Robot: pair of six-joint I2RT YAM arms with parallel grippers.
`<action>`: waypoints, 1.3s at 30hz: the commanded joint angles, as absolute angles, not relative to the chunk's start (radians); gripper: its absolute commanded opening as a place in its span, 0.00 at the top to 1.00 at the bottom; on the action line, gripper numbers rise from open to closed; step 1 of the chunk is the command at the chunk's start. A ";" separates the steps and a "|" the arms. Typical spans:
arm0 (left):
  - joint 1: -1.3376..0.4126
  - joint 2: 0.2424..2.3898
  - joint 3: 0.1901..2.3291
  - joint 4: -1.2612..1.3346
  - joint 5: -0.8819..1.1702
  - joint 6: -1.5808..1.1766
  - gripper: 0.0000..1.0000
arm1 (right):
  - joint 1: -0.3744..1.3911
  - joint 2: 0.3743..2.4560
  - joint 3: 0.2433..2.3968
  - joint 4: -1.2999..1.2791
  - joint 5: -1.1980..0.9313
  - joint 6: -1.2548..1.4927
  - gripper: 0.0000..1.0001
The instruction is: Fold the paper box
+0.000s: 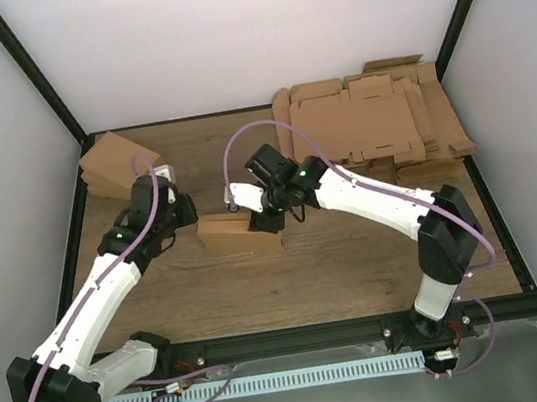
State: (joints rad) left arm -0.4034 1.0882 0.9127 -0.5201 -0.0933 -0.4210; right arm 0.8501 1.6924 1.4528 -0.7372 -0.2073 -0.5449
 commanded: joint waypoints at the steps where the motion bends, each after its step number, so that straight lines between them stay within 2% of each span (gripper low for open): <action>1: -0.394 1.035 0.901 -0.559 -0.137 -0.419 0.83 | 0.847 1.745 1.492 -0.800 -0.204 -0.562 0.38; 2: -0.393 1.026 0.902 -0.567 -0.143 -0.417 0.83 | 0.847 1.749 1.491 -0.794 -0.203 -0.553 0.33; 4: -0.389 1.007 0.907 -0.583 -0.153 -0.411 0.81 | 0.847 1.741 1.486 -0.755 -0.207 -0.531 0.14; 5: -0.389 1.000 0.910 -0.591 -0.153 -0.405 0.79 | 0.847 1.728 1.481 -0.735 -0.227 -0.527 0.02; 8: -0.379 0.997 0.928 -0.637 -0.125 -0.383 0.55 | 0.848 1.705 1.481 -0.698 -0.286 -0.530 0.00; 10: -0.371 0.989 0.931 -0.666 -0.116 -0.372 0.48 | 0.849 1.719 1.501 -0.712 -0.293 -0.540 0.00; 12: -0.366 0.972 0.918 -0.675 -0.111 -0.364 0.45 | 0.850 1.746 1.519 -0.730 -0.286 -0.549 0.06; 19: -0.350 0.954 0.895 -0.648 -0.065 -0.307 0.46 | 0.850 1.816 1.554 -0.749 -0.285 -0.573 0.28; 23: -0.351 0.892 0.834 -0.554 0.097 -0.203 0.28 | 0.850 1.816 1.553 -0.750 -0.275 -0.583 0.43; 26: -0.351 0.840 0.802 -0.510 0.073 -0.150 0.26 | 0.849 1.811 1.549 -0.768 -0.250 -0.585 0.50; 29: -0.351 0.812 0.794 -0.494 0.049 -0.078 0.26 | 0.850 1.780 1.523 -0.790 -0.234 -0.586 0.53; 31: -0.350 0.794 0.781 -0.465 0.118 0.001 0.23 | 0.850 1.739 1.488 -0.781 -0.233 -0.593 0.57; 33: -0.351 0.781 0.759 -0.451 0.227 0.097 0.11 | 0.850 1.690 1.434 -0.758 -0.215 -0.596 0.58; 39: -0.352 0.712 0.708 -0.401 0.249 0.149 0.10 | 0.849 1.606 1.364 -0.764 -0.189 -0.673 0.62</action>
